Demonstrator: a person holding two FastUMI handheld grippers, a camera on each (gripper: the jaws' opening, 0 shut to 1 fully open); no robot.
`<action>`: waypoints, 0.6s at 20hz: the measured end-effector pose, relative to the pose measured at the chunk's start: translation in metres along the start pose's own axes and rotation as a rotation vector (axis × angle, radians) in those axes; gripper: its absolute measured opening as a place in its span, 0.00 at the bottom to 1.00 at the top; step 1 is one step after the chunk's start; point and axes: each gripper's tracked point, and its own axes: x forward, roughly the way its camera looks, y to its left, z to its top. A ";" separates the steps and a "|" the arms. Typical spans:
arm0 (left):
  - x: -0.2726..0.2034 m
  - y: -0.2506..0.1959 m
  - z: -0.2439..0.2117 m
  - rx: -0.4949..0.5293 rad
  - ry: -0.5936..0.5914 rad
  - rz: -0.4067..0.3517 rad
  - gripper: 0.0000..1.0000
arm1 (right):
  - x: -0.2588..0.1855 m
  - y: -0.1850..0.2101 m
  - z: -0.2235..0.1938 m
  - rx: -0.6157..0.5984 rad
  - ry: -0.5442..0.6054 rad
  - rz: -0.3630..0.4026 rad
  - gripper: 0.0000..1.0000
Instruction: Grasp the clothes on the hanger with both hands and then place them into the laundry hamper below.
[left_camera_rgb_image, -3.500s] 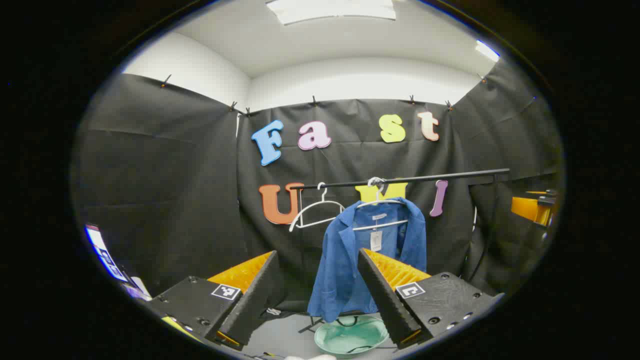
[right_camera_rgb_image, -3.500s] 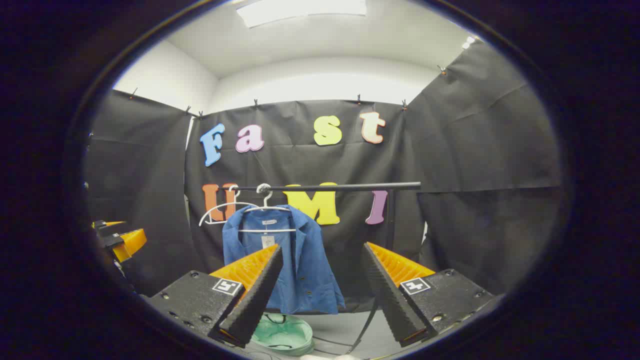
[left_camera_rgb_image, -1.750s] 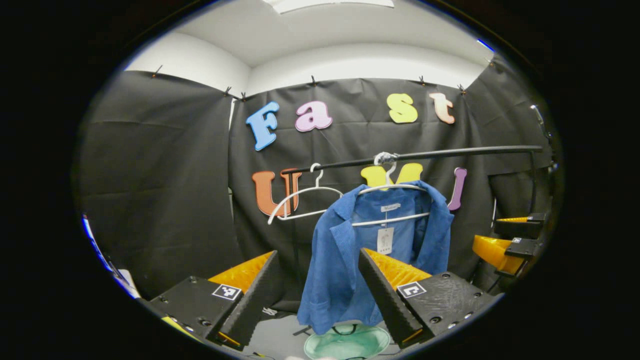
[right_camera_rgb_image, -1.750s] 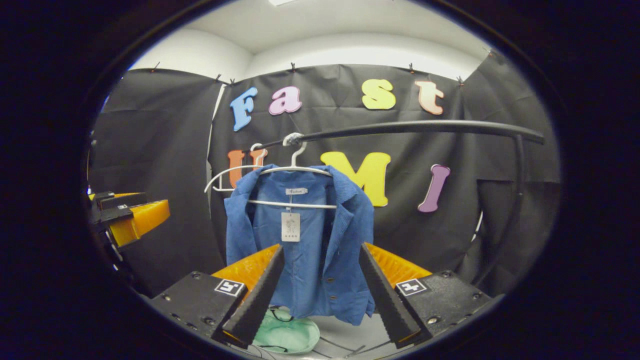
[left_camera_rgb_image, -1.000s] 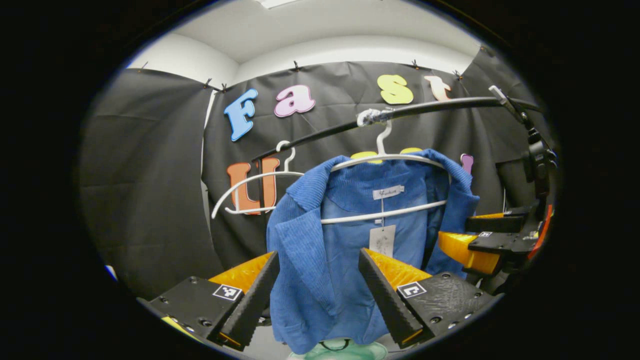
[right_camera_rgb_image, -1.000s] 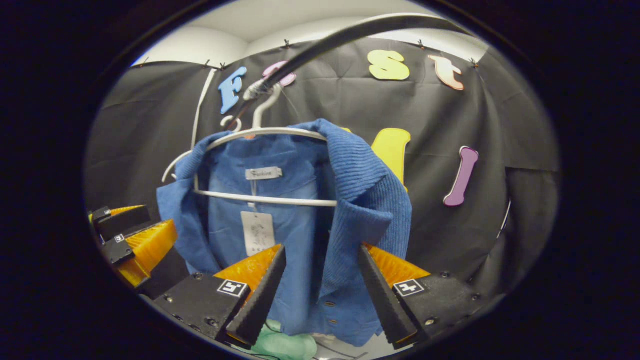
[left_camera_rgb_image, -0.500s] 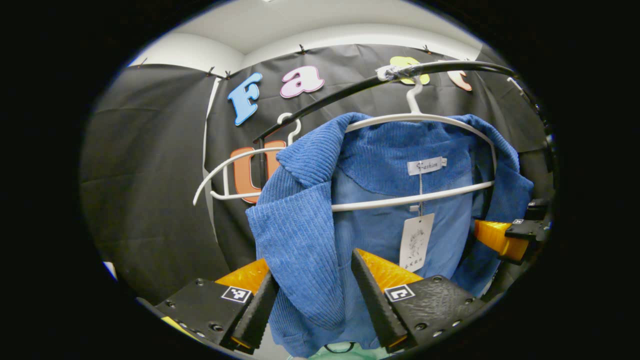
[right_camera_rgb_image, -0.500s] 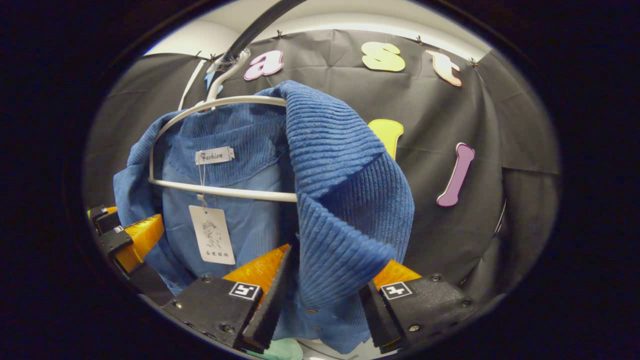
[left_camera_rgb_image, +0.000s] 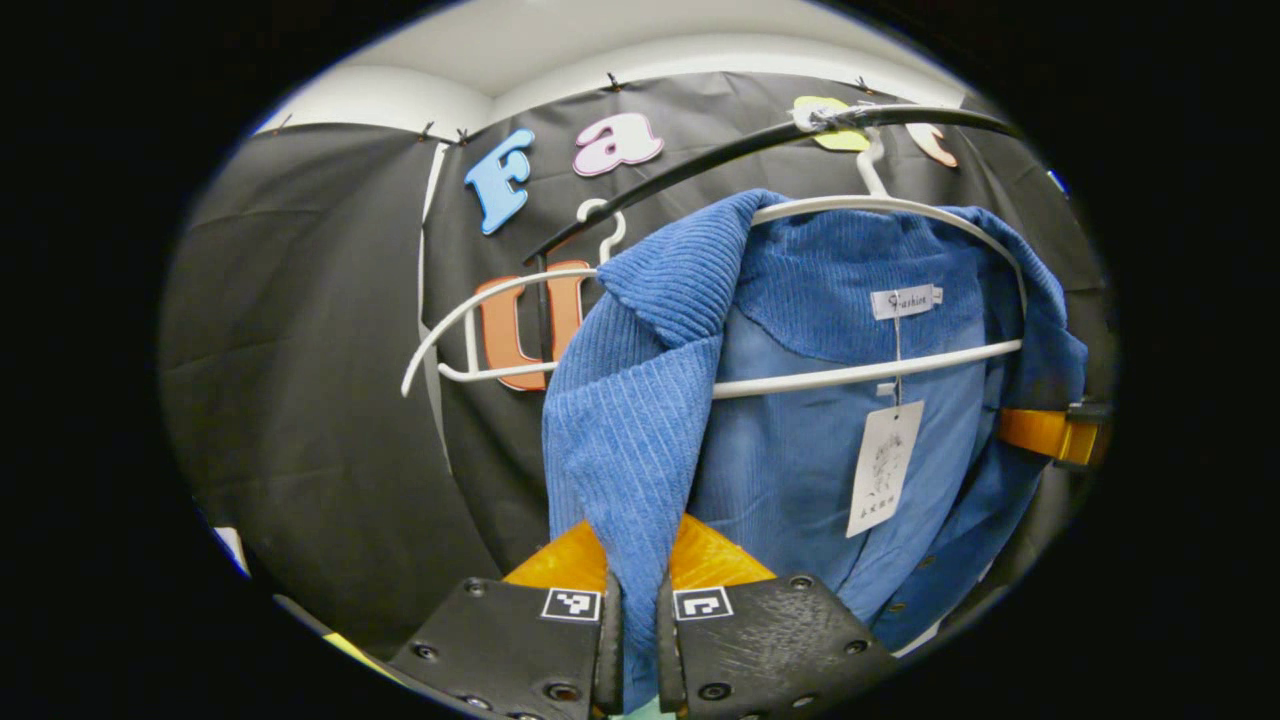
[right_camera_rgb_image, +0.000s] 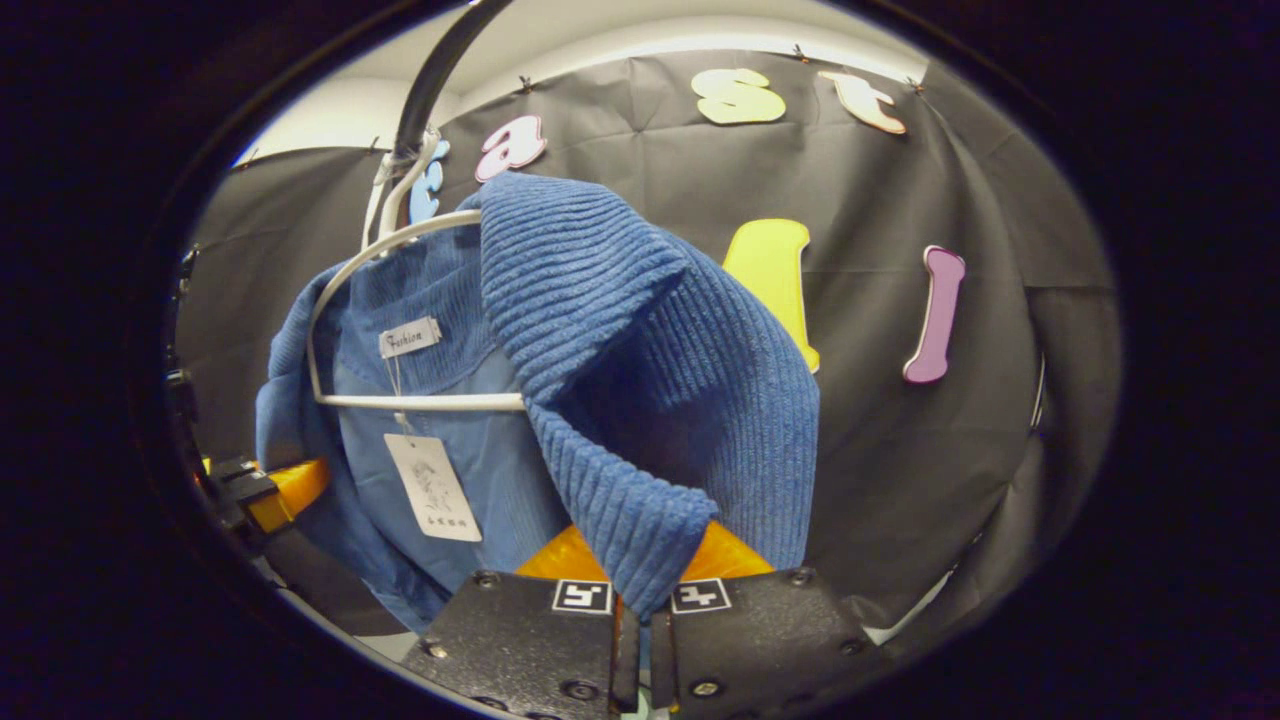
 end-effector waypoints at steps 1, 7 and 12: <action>0.002 0.003 -0.002 0.002 0.006 0.001 0.09 | 0.002 0.003 0.000 0.005 0.005 0.022 0.07; 0.001 0.003 0.003 0.011 -0.004 -0.033 0.05 | -0.002 0.001 0.005 0.018 0.025 0.112 0.06; -0.001 0.015 0.027 -0.001 -0.050 -0.024 0.02 | -0.021 0.017 0.020 0.080 -0.014 0.356 0.07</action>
